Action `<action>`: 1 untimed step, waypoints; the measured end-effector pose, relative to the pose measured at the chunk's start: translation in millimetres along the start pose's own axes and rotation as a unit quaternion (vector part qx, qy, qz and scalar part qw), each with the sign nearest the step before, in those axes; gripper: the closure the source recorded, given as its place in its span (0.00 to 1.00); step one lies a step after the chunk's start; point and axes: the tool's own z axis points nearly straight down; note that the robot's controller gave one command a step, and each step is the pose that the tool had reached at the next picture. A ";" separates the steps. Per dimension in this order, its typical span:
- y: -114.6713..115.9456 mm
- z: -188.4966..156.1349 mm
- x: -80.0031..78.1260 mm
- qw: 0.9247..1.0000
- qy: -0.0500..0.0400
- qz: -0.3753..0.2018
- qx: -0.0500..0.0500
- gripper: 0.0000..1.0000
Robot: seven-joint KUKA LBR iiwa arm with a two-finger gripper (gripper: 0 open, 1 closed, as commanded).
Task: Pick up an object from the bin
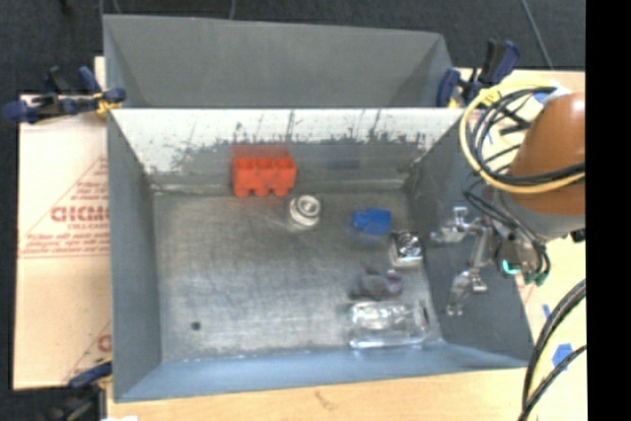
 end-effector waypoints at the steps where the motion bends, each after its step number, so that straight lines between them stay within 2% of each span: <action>1: 17.4 57.3 -11.1 0.999 -0.007 -0.054 0.004 0.00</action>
Offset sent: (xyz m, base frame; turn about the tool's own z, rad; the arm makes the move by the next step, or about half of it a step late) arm 0.0096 0.0313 -0.0993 -0.1396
